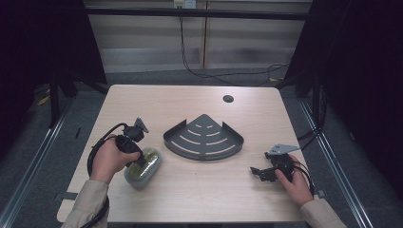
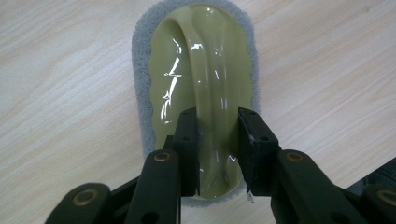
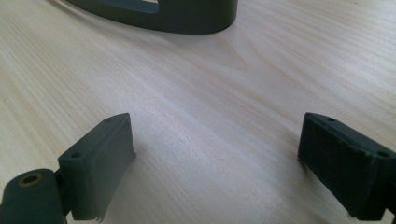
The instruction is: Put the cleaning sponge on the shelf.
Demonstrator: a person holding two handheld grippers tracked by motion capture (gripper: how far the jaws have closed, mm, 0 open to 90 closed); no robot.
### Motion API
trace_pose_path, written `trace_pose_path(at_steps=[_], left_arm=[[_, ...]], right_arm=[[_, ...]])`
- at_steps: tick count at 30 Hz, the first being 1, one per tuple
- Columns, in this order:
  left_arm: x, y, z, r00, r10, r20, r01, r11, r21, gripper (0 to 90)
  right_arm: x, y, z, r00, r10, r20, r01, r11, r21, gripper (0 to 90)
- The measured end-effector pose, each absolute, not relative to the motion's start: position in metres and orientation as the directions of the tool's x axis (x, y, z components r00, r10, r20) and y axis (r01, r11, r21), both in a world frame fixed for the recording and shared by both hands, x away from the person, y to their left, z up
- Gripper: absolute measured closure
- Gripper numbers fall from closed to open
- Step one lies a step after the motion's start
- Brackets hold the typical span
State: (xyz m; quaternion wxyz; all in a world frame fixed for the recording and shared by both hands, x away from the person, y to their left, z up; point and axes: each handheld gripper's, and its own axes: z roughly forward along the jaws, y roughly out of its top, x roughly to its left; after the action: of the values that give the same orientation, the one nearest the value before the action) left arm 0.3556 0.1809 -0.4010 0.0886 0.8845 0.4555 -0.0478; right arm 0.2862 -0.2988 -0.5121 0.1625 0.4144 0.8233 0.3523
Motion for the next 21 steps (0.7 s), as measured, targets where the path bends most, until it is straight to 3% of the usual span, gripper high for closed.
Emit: trace_pose_path(at_steps=[21], left_arm=[[0.377, 0.175, -0.374, 0.61, 0.773, -0.177, 0.792, -0.597, 0.126, 70.8]], right_arm=[[0.286, -0.299, -0.512, -0.604, 0.797, 0.024, 0.568, 0.408, 0.715, 9.8]])
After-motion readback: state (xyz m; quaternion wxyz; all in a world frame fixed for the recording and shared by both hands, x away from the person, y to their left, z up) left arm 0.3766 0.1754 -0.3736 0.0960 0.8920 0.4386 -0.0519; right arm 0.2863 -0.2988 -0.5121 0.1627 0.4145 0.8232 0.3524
